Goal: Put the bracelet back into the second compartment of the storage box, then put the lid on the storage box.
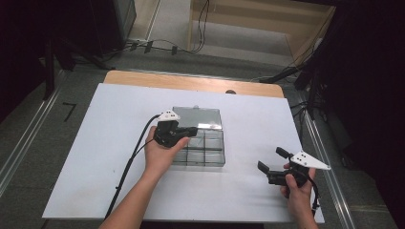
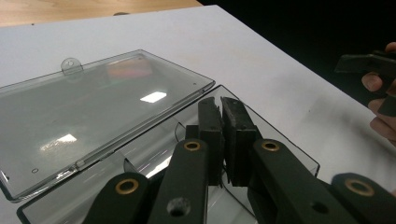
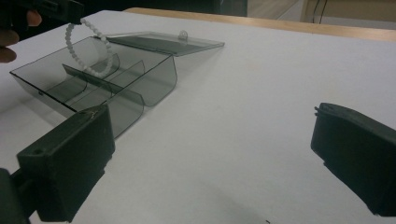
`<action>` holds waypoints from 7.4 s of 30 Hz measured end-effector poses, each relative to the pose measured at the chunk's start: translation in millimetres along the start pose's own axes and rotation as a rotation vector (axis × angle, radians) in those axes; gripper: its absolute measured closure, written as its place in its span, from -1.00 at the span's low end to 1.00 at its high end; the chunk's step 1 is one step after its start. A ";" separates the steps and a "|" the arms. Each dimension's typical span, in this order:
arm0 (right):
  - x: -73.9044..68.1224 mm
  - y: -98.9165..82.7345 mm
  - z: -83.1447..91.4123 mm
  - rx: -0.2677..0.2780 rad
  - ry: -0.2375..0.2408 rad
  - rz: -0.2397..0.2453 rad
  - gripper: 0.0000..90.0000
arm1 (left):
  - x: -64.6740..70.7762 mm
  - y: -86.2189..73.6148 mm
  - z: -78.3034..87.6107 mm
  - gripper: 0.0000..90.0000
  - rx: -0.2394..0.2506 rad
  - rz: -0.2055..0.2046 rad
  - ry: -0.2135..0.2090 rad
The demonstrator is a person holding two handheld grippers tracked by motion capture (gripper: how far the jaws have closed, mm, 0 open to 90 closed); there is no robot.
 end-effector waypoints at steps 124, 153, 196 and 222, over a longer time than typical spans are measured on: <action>-46.5 50.2 -58.5 -0.004 0.147 -0.002 -1.00 | -59.6 17.6 45.8 -1.00 0.079 0.072 0.036; -35.9 76.2 -122.7 -0.069 0.166 -0.033 -1.00 | -77.5 13.8 32.9 -1.00 0.043 0.131 0.033; -27.6 68.9 -203.2 -0.214 0.203 -0.218 -1.00 | -108.0 4.8 -12.2 -0.82 -0.069 0.281 0.115; -27.6 43.4 -216.9 -0.331 0.168 -0.332 -0.57 | -113.6 -4.9 -25.4 -0.24 -0.105 0.358 0.147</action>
Point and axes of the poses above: each handheld gripper's, and its own axes: z roughly backward along the jaws, y roughly out of its top, x roughly to its right, the point moved 10 cm from there along -z, roughly forward along the jaws, and after that the axes turned 6 degrees about z, right-handed, at the moved point
